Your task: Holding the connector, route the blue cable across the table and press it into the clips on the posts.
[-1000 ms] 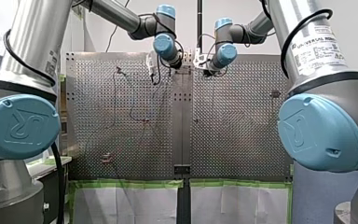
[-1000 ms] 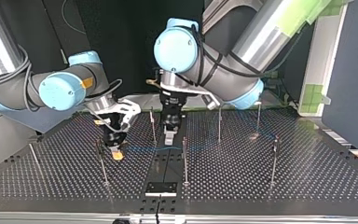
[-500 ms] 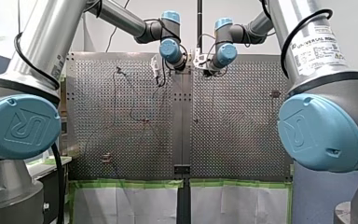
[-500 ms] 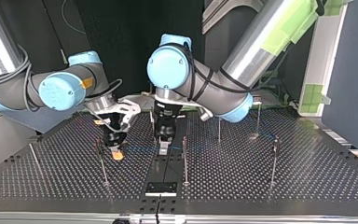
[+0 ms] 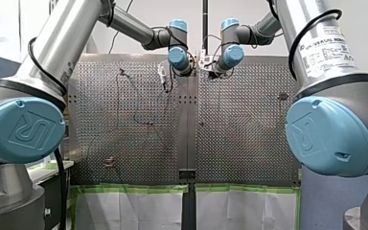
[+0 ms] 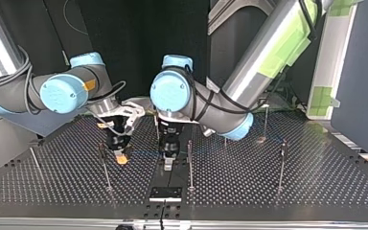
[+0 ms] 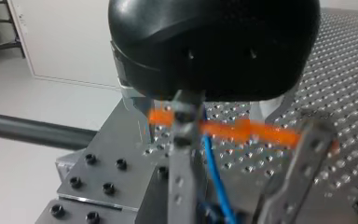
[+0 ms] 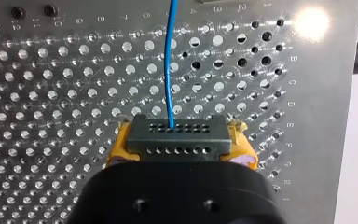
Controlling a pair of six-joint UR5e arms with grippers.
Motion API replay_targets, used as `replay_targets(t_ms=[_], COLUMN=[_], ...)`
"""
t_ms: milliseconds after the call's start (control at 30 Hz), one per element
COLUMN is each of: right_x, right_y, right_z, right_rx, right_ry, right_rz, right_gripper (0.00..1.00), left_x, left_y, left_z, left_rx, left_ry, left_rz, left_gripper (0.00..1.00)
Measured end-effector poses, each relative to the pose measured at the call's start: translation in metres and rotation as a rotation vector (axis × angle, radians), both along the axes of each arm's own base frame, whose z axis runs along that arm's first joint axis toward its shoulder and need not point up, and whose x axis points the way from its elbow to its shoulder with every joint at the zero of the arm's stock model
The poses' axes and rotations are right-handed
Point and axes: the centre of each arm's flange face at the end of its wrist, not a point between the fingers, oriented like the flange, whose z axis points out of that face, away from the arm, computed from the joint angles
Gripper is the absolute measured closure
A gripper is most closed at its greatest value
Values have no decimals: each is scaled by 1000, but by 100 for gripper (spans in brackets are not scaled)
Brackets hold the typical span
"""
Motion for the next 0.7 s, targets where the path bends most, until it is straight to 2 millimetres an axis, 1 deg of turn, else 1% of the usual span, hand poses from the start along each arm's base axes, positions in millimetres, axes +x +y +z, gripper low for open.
replay_targets(t_ms=[100, 233, 267, 300, 367, 400, 433, 467, 500, 533, 567, 600, 667, 700], right_x=[0, 0, 0, 0, 0, 0, 0, 0, 0, 0, 0, 0, 0, 0], right_y=[0, 0, 0, 0, 0, 0, 0, 0, 0, 0, 0, 0, 0, 0], right_z=[0, 0, 0, 0, 0, 0, 0, 0, 0, -1, -1, 0, -1, -1], right_rx=[0, 1, 1, 2, 2, 3, 3, 3, 3, 3, 3, 3, 4, 4], right_ry=[0, -1, -1, -2, -3, -3, -3, -3, -4, -3, -4, -4, -4, -4], right_rz=[0, 1, 1, 2, 2, 2, 2, 2, 2, 2, 2, 2, 2, 2], right_gripper=[100, 100, 100, 100, 100, 100, 100, 100, 100, 100, 100, 100, 100, 100], left_x=[3, 1, 1, 0, -1, -1, -2, -3, -3, -4, -5, -5, -6, -7], left_y=[2, 1, 1, 1, 1, 0, 0, 0, -1, -1, -1, -1, -2, -2], left_z=[0, 0, 0, 0, 0, 0, 0, 0, 0, 0, 0, -1, -1, -1], left_rx=[1, 6, 6, 7, 8, 11, 14, 18, 23, 26, 29, 31, 32, 32], left_ry=[0, 2, 2, 2, 1, 1, 1, 2, 3, 4, 5, 6, 6, 6], left_rz=[8, 25, 30, 36, 45, 48, 50, 52, 56, 60, 63, 66, 69, 70], left_gripper=[0, 0, 5, 5, 26, 26, 34, 49, 49, 61, 76, 76, 100, 100])
